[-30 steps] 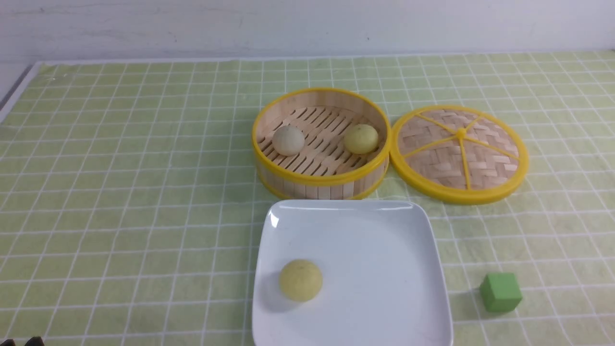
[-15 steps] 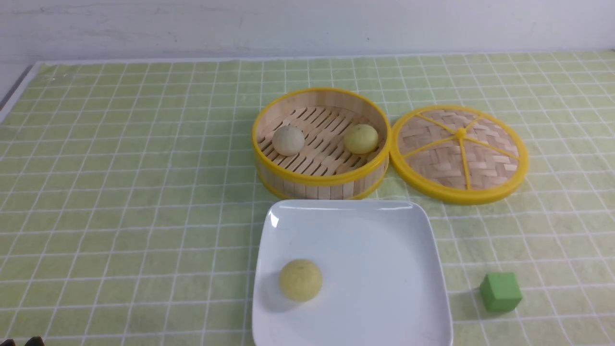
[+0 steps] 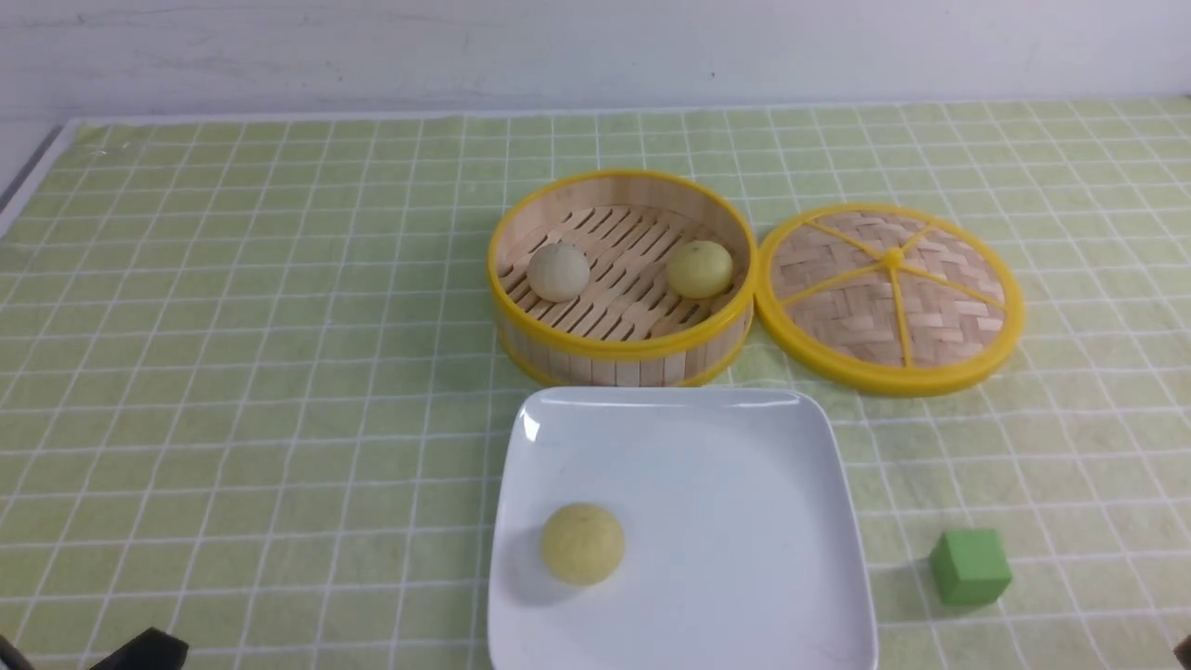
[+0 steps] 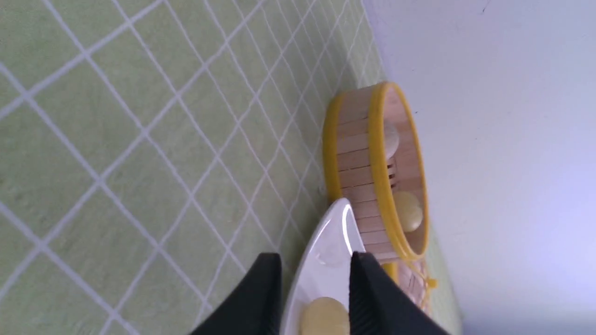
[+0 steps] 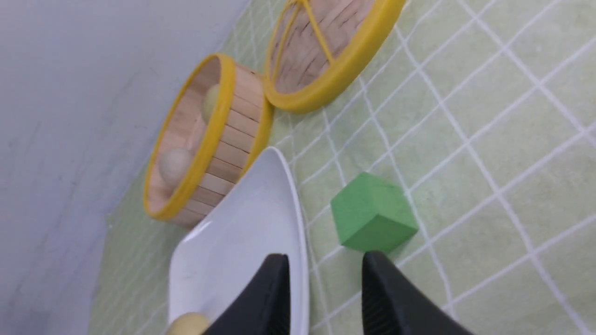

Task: Put the steamed buns into the plate on the green tablecloth.
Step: 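Reach into the bamboo steamer and grasp a bun with the left gripper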

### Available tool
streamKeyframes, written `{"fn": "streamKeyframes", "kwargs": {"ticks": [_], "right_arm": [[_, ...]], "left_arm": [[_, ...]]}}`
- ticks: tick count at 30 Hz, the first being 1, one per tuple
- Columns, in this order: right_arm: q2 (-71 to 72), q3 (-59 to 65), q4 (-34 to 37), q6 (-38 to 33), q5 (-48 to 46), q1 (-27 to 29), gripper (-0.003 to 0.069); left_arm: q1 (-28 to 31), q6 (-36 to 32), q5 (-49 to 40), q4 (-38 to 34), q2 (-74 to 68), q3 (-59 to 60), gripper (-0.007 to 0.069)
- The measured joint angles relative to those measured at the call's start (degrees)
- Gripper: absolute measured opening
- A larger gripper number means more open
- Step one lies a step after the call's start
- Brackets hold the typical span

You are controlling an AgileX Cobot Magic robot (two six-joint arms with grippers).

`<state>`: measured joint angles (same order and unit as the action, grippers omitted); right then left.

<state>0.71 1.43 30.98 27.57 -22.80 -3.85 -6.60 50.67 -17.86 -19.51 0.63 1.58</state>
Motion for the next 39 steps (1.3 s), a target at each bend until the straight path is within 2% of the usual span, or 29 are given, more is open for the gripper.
{"fn": "streamKeyframes", "kwargs": {"ticks": [4, 8, 10, 11, 12, 13, 16, 18, 19, 20, 21, 23, 25, 28, 32, 34, 35, 36, 39], "right_arm": [[0.0, -0.1, 1.1, -0.2, 0.3, 0.0, 0.0237], [-0.6, -9.1, -2.0, -7.5, -1.6, 0.0, 0.0136], [-3.9, -16.4, -7.1, -11.2, -4.8, 0.0, 0.0051], [-4.4, -16.4, -7.8, -11.2, -5.3, 0.0, 0.0043], [-9.0, -22.4, -13.2, -12.9, -10.2, 0.0, 0.0], [-12.5, -26.7, -17.3, -13.5, -14.3, 0.0, -0.0011], [-23.7, -35.0, -25.4, -13.9, -28.4, 0.0, -0.0012], [-27.3, -37.5, -27.7, -14.0, -32.9, 0.0, -0.001], [-32.9, -40.1, -29.4, -14.3, -38.9, 0.0, -0.0008], [-33.5, -40.1, -29.6, -14.2, -39.3, 0.0, -0.0008], [-37.6, -41.1, -29.8, -14.7, -41.8, 0.0, -0.0008], [-41.4, -41.3, -29.3, -15.6, -42.5, 0.0, -0.0006], [-44.6, -41.3, -27.9, -17.0, -42.6, 0.0, -0.0003], [-46.9, -41.4, -26.8, -18.3, -42.2, 0.0, 0.0002], [-47.3, -41.4, -26.5, -19.0, -41.8, 0.0, 0.001], [-47.3, -41.4, -26.5, -19.0, -41.1, 0.0, 0.0015], [-47.3, -41.4, -26.5, -19.0, -41.1, 0.0, 0.0016], [-47.3, -41.4, -26.5, -19.0, -40.7, 0.0, 0.002], [-47.3, -41.4, -26.5, -19.0, -40.5, 0.0, 0.0025]], "left_arm": [[0.0, -0.9, 1.3, 0.1, 0.0, -0.1, 0.0231], [0.0, -8.0, -6.1, 5.6, -0.4, -10.3, 0.01], [0.0, -9.4, -10.6, 9.7, -4.1, -16.9, 0.003], [0.0, -9.6, -11.9, 10.6, -4.7, -17.6, 0.0022], [0.0, -10.0, -17.1, 13.6, -9.6, -23.2, 0.0005], [0.0, -10.5, -21.3, 15.7, -14.8, -26.4, 0.0002], [0.0, -15.3, -33.6, 18.5, -28.3, -35.0, 0.0002], [0.0, -18.0, -37.3, 18.7, -34.2, -37.7, 0.0002], [0.0, -23.8, -40.7, 18.3, -42.0, -42.5, 0.0002], [0.0, -24.5, -41.3, 18.1, -43.8, -43.0, 0.0002], [0.0, -29.8, -42.6, 16.8, -50.2, -46.9, 0.0002], [0.0, -34.6, -43.2, 13.7, -58.0, -52.4, 0.0004], [-0.9, -40.6, -43.3, 9.3, -66.5, -57.8, 0.0027], [-4.4, -43.3, -43.2, 6.7, -75.6, -63.7, 0.0072], [-9.7, -41.9, -42.9, 6.6, -87.0, -74.0, 0.0156], [-13.4, -39.8, -42.9, 8.8, -96.9, -84.3, 0.0253], [-13.7, -39.7, -42.9, 9.0, -97.6, -86.0, 0.026], [-15.9, -38.3, -44.3, 11.5, -105.9, -96.2, 0.0343], [-17.2, -37.0, -48.2, 14.5, -113.0, -107.1, 0.0412]]}}
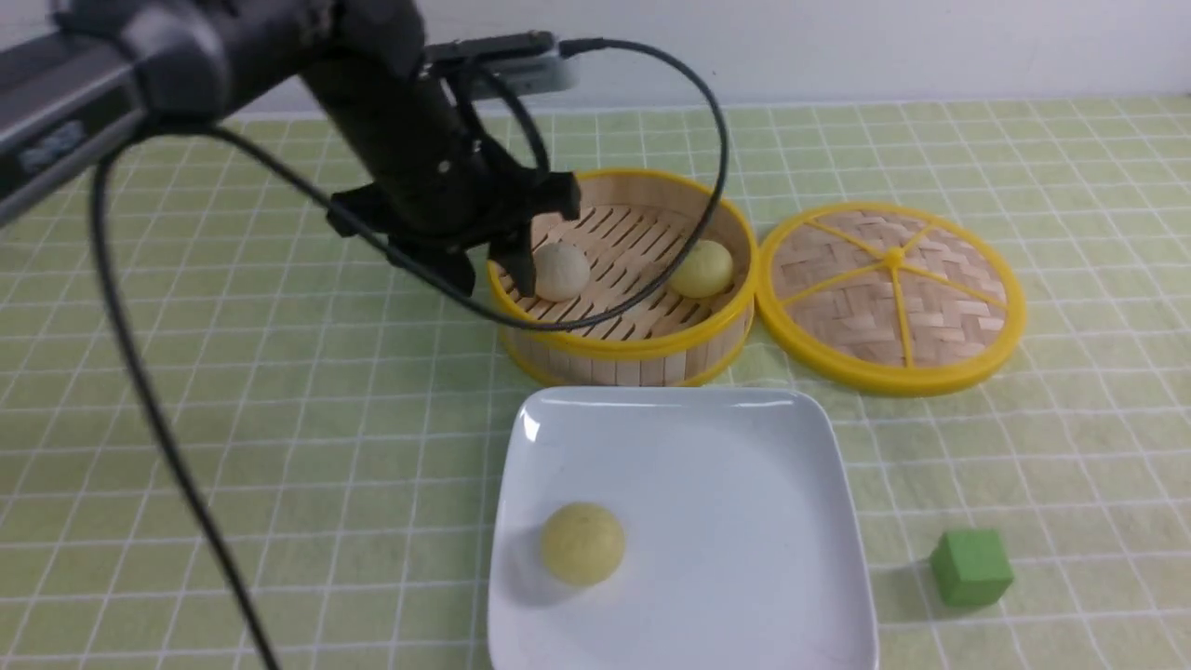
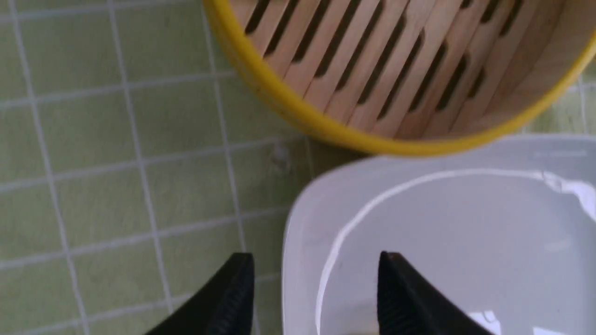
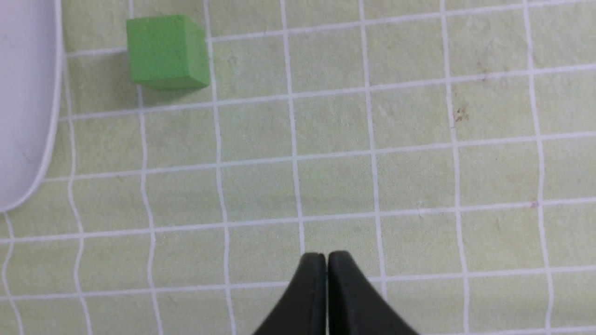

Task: Put the steamed buns into the plate on the green tablecloth.
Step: 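Reach into the bamboo steamer and grasp a bun with the left gripper, then carry the bun from the bamboo steamer to the plate with the left gripper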

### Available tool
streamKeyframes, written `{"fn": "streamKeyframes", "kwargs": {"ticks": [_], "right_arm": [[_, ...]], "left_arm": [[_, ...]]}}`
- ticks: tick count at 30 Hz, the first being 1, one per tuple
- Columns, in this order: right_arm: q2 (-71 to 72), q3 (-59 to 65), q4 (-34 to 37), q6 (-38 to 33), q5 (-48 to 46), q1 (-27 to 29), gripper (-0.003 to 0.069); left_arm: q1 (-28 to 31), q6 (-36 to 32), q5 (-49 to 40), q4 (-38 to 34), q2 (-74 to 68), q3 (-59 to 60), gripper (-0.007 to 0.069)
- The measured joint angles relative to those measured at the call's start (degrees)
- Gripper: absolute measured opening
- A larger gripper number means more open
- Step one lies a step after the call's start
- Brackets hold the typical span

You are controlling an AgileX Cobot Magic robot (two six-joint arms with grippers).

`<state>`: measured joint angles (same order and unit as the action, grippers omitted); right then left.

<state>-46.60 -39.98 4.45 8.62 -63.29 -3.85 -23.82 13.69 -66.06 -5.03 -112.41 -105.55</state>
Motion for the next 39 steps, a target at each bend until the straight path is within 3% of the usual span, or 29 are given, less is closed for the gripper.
{"fn": "streamKeyframes", "kwargs": {"ticks": [2, 11, 26, 29, 33, 39], "right_arm": [[0.0, 0.0, 0.0, 0.0, 0.3, 0.0, 0.0027], [0.0, 0.0, 0.0, 0.0, 2.1, 0.0, 0.0041], [0.0, 0.0, 0.0, -0.2, 3.2, 0.0, 0.0069], [0.0, 0.0, 0.0, -0.2, 3.2, 0.0, 0.0075], [0.0, 0.0, 0.0, -0.2, 3.2, 0.0, 0.0081], [0.0, 0.0, 0.0, -0.2, 3.2, 0.0, 0.0092]], "left_arm": [[-0.4, 1.2, -3.4, 2.0, -6.7, -8.9, 0.0445], [-0.5, 2.4, -4.8, 2.9, -28.2, -39.1, 0.0461], [-0.5, 3.8, -4.8, 5.3, -32.4, -42.7, 0.036], [-0.5, 6.3, -4.8, 5.4, -33.4, -42.6, 0.0287], [-0.5, 7.0, -4.8, 4.4, -33.6, -42.5, 0.0074], [-0.5, 7.0, -4.9, -0.2, -30.8, -42.2, 0.0024]]}}
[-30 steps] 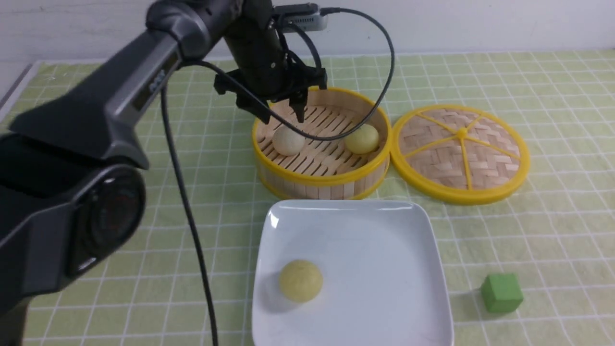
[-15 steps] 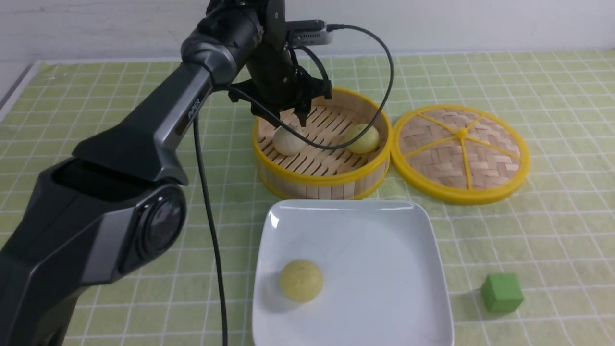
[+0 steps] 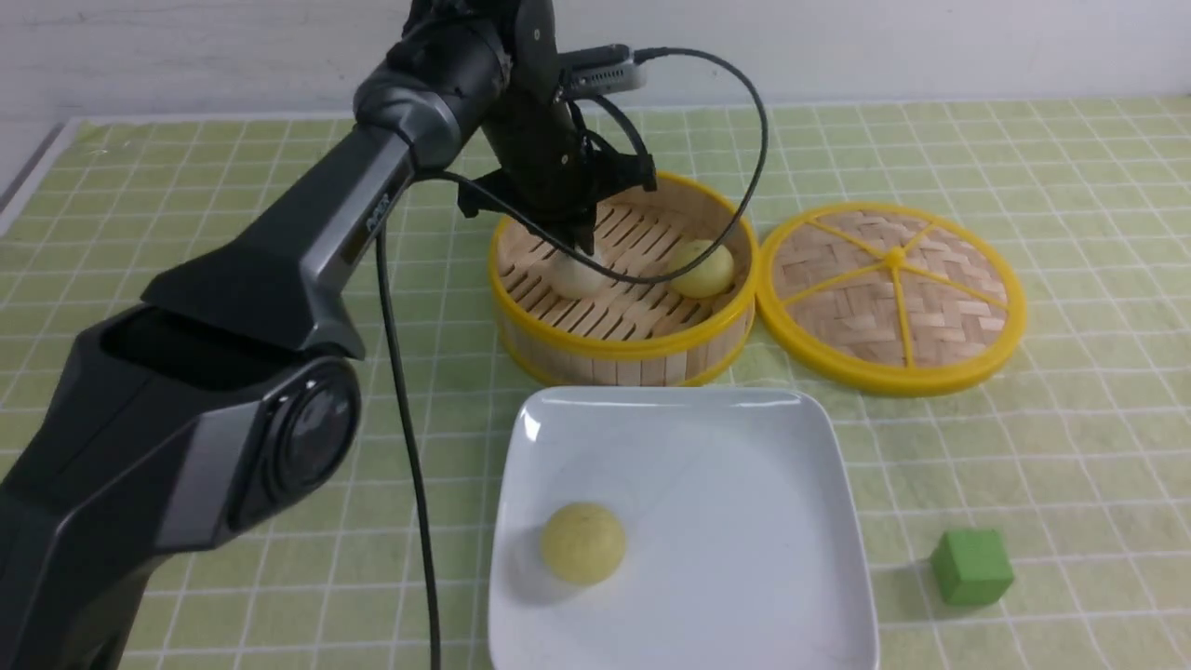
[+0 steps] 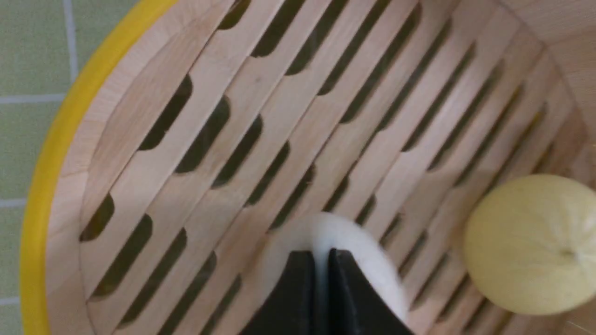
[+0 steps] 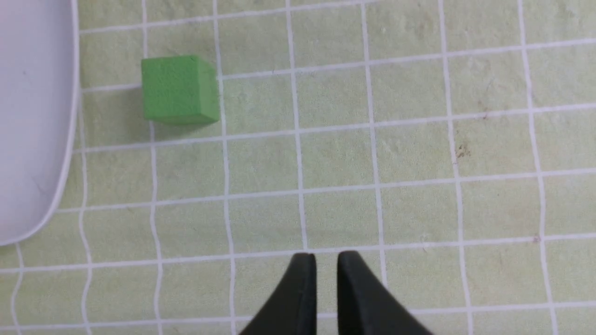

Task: Put the steamed buns into the plate on the green tablecloth.
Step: 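Carry the bun from the bamboo steamer to the plate with the left gripper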

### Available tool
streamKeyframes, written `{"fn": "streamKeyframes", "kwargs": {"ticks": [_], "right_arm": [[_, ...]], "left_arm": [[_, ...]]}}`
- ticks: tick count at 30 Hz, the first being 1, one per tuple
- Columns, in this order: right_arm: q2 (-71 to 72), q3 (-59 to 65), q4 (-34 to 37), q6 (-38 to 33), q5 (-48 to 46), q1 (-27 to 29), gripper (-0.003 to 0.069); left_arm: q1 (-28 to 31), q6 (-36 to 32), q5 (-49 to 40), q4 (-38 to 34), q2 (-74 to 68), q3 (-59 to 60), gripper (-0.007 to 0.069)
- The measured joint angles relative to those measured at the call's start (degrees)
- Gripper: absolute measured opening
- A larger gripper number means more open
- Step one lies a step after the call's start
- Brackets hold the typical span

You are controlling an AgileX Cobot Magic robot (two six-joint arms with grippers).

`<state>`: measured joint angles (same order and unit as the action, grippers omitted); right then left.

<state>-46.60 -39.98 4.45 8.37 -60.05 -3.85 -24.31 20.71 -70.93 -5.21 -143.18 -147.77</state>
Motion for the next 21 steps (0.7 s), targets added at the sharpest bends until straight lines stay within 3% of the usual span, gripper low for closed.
{"fn": "streamKeyframes", "kwargs": {"ticks": [6, 11, 17, 21], "right_arm": [[0.0, 0.0, 0.0, 0.0, 0.0, 0.0, 0.01], [0.0, 0.0, 0.0, 0.0, 0.0, 0.0, 0.0108], [0.0, 0.0, 0.7, 0.0, 0.3, 0.0, 0.0118], [0.0, 0.0, 0.9, 0.0, 0.9, 0.0, 0.0123]], "left_arm": [[0.0, -2.7, 0.0, -4.3, 12.0, 3.9, 0.0024], [-0.4, -6.3, 0.0, -10.5, 22.9, 21.4, 0.0024], [-4.7, -6.7, 0.0, -6.5, 25.7, 40.9, 0.0033], [-8.6, -5.5, 0.4, -2.0, 23.8, 44.6, 0.0066]]}}
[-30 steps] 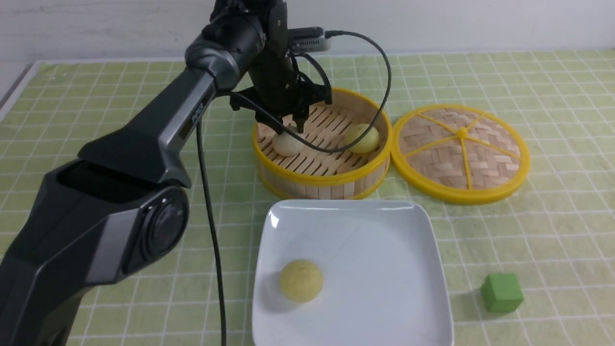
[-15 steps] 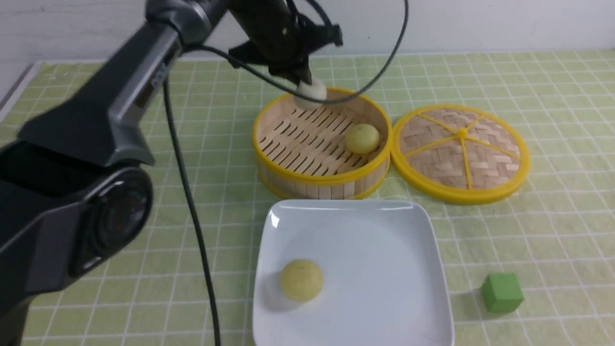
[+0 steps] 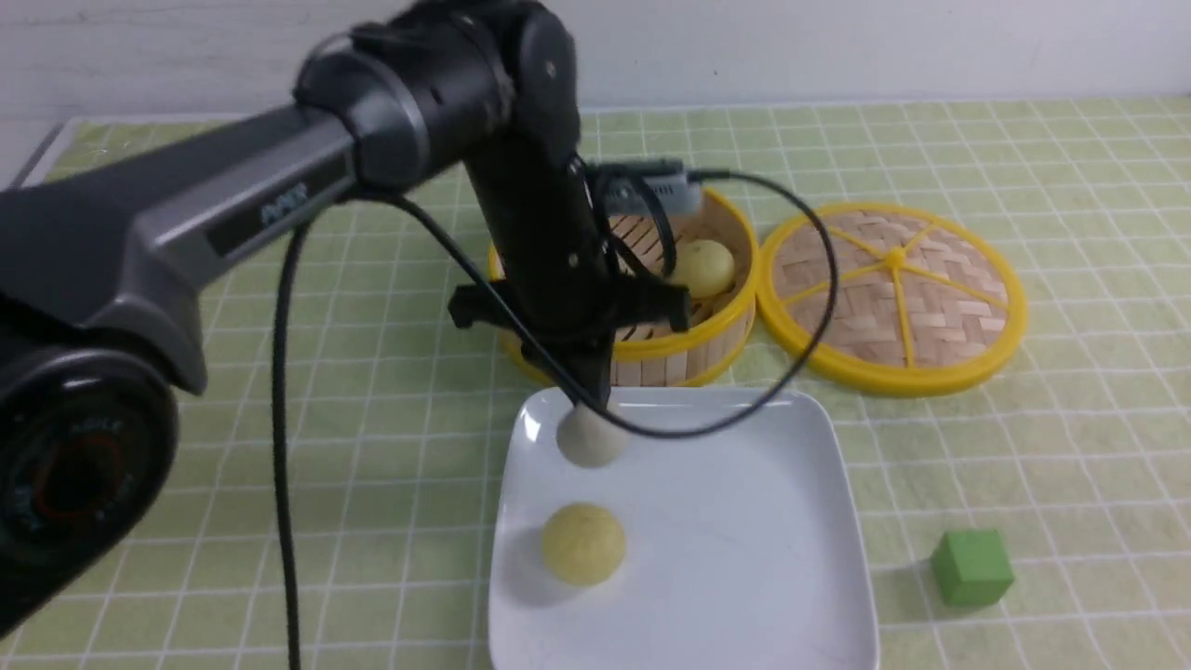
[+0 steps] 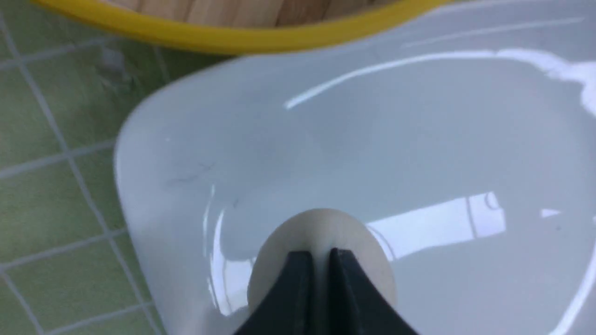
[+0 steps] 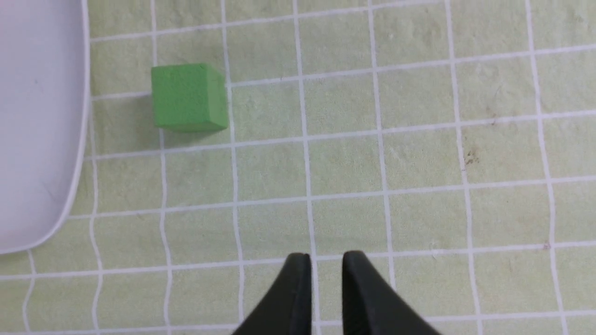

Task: Put the steamed buns into the plate on the green tablecloth.
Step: 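Carry the bun from the bamboo steamer to the plate with the left gripper, then reach toward a bun in the bamboo steamer with the right gripper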

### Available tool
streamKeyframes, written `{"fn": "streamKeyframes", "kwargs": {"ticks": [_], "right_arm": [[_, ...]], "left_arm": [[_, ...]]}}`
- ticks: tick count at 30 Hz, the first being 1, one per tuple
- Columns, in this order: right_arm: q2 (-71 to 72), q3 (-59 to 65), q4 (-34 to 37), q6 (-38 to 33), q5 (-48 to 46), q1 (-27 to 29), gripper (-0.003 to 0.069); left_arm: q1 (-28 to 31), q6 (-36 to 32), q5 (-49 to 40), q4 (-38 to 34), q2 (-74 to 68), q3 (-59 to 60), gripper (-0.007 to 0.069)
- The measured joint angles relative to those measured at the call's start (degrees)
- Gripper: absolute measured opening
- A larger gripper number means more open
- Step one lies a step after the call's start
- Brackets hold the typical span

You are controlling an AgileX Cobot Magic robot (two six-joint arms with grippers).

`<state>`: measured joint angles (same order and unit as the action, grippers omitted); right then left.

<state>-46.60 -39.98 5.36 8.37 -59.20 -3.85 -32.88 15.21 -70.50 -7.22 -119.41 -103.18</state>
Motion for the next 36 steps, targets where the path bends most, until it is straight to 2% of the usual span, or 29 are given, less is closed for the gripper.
{"fn": "streamKeyframes", "kwargs": {"ticks": [3, 7, 8, 9, 11, 13, 16, 19, 20, 21, 22, 24, 25, 28, 29, 31, 32, 36], "right_arm": [[0.0, 0.0, 0.1, 0.0, 0.2, 0.0, 0.0128], [0.0, -0.1, 0.2, 0.0, 0.2, 0.0, 0.0134], [0.0, -0.1, 0.3, 0.0, 0.2, 0.0, 0.0135], [0.0, -0.1, 1.0, -0.4, 0.2, 0.0, 0.0138], [0.0, -0.3, 2.8, -2.6, -0.3, 0.0, 0.014], [0.0, -0.6, 5.1, -6.3, -1.2, 0.0, 0.014], [-1.1, -1.5, 11.2, -13.0, -2.2, 0.0, 0.0119], [-4.6, -3.7, 18.9, -20.0, -4.2, 0.0, 0.0041], [-5.7, -4.2, 19.9, -21.0, -4.4, 0.0, 0.0027], [-8.7, -6.0, 23.2, -23.9, -4.8, 0.0, -0.0008], [-11.6, -7.7, 25.8, -26.2, -4.8, 0.0, -0.0013], [-16.3, -10.4, 28.2, -27.8, -4.8, 0.0, -0.0013], [-17.3, -11.0, 28.7, -28.2, -4.8, 0.0, -0.0011], [-26.7, -18.1, 31.0, -29.1, -4.4, -1.6, 0.0009], [-26.7, -18.1, 31.0, -29.1, -4.4, -1.8, 0.0009], [-34.3, -25.3, 31.0, -29.1, -3.5, -5.4, 0.0046], [-34.8, -25.8, 31.0, -29.1, -3.4, -5.7, 0.0049], [-45.6, -37.4, 27.9, -29.1, -0.1, -11.8, 0.014]], "left_arm": [[-1.4, 2.3, 0.9, 3.2, -1.1, 0.3, 0.0119], [-1.7, 3.7, 1.2, 6.1, -1.2, 0.3, 0.0281], [-1.7, 3.7, 1.2, 6.2, -1.2, 0.3, 0.029], [-1.7, 3.5, 1.2, 7.2, -0.9, -0.1, 0.0358], [-1.7, 3.3, 0.9, 8.4, -0.4, -1.1, 0.0428], [-1.7, 3.0, 0.4, 9.7, 0.6, -3.2, 0.0458], [-1.2, 2.7, 0.2, 12.5, 2.1, -7.1, 0.0421], [1.2, 2.2, 0.1, 13.5, 3.6, -10.2, 0.0238], [1.8, 1.9, 0.1, 13.5, 3.8, -10.6, 0.0221], [4.3, -0.2, 0.0, 13.4, 4.7, -11.0, 0.009], [6.6, -1.7, -0.1, 12.5, 5.4, -11.0, 0.0049], [10.6, -4.9, -0.3, 10.1, 6.7, -10.8, 0.0015], [11.0, -5.3, -0.3, 9.8, 7.0, -10.7, 0.0013], [19.0, -9.1, -0.4, 4.2, 10.3, -8.3, 0.0008], [19.4, -9.3, -0.4, 4.0, 10.5, -8.3, 0.0008], [24.2, -10.1, -0.4, 2.3, 12.9, -6.0, 0.0006], [24.2, -10.1, -0.4, 2.3, 12.9, -5.9, 0.0006], [28.0, -10.4, -0.4, 2.4, 13.8, -4.3, 0.0006]]}}
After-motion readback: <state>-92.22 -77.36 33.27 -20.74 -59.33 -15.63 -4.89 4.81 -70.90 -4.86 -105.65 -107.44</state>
